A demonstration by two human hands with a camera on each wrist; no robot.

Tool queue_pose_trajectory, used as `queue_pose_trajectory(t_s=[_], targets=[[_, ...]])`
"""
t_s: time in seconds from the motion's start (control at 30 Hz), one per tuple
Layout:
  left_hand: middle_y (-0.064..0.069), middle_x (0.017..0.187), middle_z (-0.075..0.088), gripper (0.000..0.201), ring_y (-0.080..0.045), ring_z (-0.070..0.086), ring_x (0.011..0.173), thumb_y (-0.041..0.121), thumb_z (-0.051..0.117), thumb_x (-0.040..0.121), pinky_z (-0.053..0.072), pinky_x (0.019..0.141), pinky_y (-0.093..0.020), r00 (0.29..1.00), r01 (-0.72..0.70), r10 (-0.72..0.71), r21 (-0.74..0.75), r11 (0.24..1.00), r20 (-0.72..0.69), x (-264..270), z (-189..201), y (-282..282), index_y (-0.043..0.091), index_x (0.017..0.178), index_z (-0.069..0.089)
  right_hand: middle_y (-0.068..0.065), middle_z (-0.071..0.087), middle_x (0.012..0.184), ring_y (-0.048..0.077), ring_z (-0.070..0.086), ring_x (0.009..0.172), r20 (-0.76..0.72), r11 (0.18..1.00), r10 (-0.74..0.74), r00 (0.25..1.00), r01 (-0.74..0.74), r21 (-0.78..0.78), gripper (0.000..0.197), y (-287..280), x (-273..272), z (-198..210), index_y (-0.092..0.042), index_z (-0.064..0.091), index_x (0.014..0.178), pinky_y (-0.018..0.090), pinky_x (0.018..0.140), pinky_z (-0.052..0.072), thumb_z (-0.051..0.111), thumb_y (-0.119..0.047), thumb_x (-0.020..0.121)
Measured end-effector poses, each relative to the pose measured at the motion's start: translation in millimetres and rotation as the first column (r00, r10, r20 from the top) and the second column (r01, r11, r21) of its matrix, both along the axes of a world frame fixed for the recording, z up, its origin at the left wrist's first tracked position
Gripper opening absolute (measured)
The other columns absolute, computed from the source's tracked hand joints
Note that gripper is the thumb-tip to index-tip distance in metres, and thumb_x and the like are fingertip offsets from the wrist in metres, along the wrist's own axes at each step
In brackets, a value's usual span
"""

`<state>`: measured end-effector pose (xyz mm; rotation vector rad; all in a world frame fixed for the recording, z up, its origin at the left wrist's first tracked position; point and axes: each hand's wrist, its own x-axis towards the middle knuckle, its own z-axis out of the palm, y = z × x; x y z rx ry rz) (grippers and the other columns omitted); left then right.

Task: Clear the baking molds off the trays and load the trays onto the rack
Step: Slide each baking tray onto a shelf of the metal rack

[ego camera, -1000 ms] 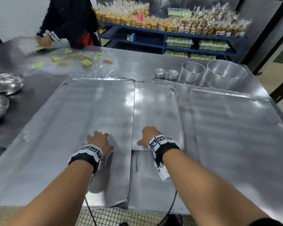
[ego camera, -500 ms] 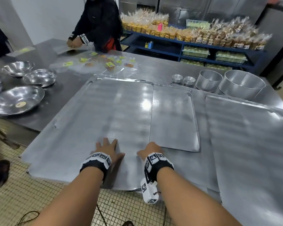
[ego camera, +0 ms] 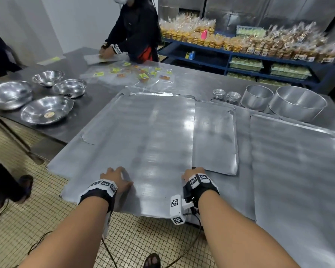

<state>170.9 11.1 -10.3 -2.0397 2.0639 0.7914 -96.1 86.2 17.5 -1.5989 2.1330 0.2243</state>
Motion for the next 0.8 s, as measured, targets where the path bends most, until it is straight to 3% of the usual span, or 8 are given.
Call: queue_pose_trajectory(t_s=[0.1, 0.27, 0.43, 0.53, 0.6, 0.67, 0.73, 0.8], targets=[[-0.008, 0.124, 0.05, 0.058, -0.036, 0.05, 0.118, 0.048, 0.06, 0.077, 0.046, 0.099, -0.051, 0.997, -0.055, 0.054, 0.019, 0.998, 0.046, 9, 4, 7, 0.031, 0.13, 0.044, 0.004, 0.068, 0.11, 0.025, 0.065, 0.103, -0.108, 0.998, 0.066, 0.992, -0.064, 0.016, 0.029, 10, -14, -2, -0.012, 0.069, 0.112, 0.025, 0.09, 0.053, 0.046, -0.01, 0.095], [-0.016, 0.131, 0.048, 0.053, -0.039, 0.05, 0.12, 0.039, 0.05, 0.084, 0.043, 0.103, -0.049, 0.988, -0.124, 0.124, -0.006, 0.992, 0.09, 12, 6, 10, 0.018, 0.131, 0.041, 0.0, 0.069, 0.115, 0.024, 0.064, 0.108, -0.201, 0.993, 0.116, 0.973, -0.112, 0.033, 0.029, 37, -27, -7, -0.018, 0.071, 0.111, 0.023, 0.087, 0.048, 0.049, -0.012, 0.093], [-0.016, 0.124, 0.048, 0.047, -0.038, 0.048, 0.117, 0.041, 0.059, 0.082, 0.042, 0.102, -0.046, 0.972, -0.193, 0.195, -0.027, 0.981, 0.128, 14, 4, 2, 0.017, 0.121, 0.047, 0.0, 0.07, 0.115, 0.024, 0.066, 0.108, -0.09, 0.989, -0.145, 0.985, 0.147, 0.017, 0.029, 56, -28, -13, -0.014, 0.07, 0.112, 0.025, 0.091, 0.052, 0.054, -0.012, 0.089], [-0.017, 0.121, 0.044, 0.062, -0.041, 0.044, 0.116, 0.045, 0.072, 0.068, 0.043, 0.098, -0.051, 0.939, -0.332, 0.331, -0.001, 0.943, 0.096, 27, 1, -16, 0.015, 0.115, 0.045, 0.002, 0.068, 0.121, 0.025, 0.064, 0.113, 0.018, 0.942, -0.334, 0.942, 0.335, -0.01, 0.031, 53, -21, -16, -0.014, 0.067, 0.119, 0.028, 0.095, 0.051, 0.054, -0.014, 0.091], [-0.02, 0.118, 0.049, 0.081, -0.043, 0.052, 0.109, 0.047, 0.08, 0.055, 0.048, 0.094, -0.051, 0.915, -0.403, 0.403, 0.06, 0.913, 0.01, 41, -7, -33, 0.012, 0.118, 0.042, 0.003, 0.066, 0.125, 0.024, 0.063, 0.116, 0.086, 0.899, -0.433, 0.898, 0.436, -0.03, 0.03, 50, -14, -16, -0.013, 0.065, 0.122, 0.028, 0.096, 0.049, 0.05, -0.014, 0.096], [-0.022, 0.112, 0.06, 0.091, -0.043, 0.061, 0.097, 0.046, 0.086, 0.049, 0.054, 0.088, -0.05, 0.89, -0.439, 0.45, 0.135, 0.889, -0.07, 52, -5, -43, 0.005, 0.12, 0.047, 0.003, 0.066, 0.126, 0.024, 0.062, 0.117, 0.109, 0.843, -0.53, 0.841, 0.537, -0.038, 0.03, 45, -5, -14, -0.014, 0.065, 0.123, 0.025, 0.092, 0.049, 0.048, -0.014, 0.098], [-0.021, 0.105, 0.065, 0.075, -0.039, 0.064, 0.09, 0.042, 0.089, 0.057, 0.056, 0.085, -0.043, 0.878, -0.436, 0.464, 0.201, 0.877, -0.12, 60, -2, -54, -0.002, 0.108, 0.057, 0.008, 0.063, 0.129, 0.026, 0.061, 0.118, 0.199, 0.711, -0.684, 0.701, 0.702, -0.03, 0.031, 42, 2, -17, -0.01, 0.062, 0.127, 0.019, 0.079, 0.048, 0.049, -0.015, 0.099], [-0.017, 0.097, 0.067, 0.063, -0.035, 0.065, 0.087, 0.04, 0.089, 0.062, 0.054, 0.082, -0.038, 0.874, -0.417, 0.459, 0.237, 0.877, -0.159, 67, -4, -65, -0.003, 0.098, 0.062, 0.016, 0.063, 0.124, 0.029, 0.062, 0.103, 0.194, 0.656, -0.736, 0.648, 0.754, -0.031, 0.035, 37, 8, -19, -0.002, 0.06, 0.126, 0.022, 0.066, 0.041, 0.056, -0.016, 0.095]])
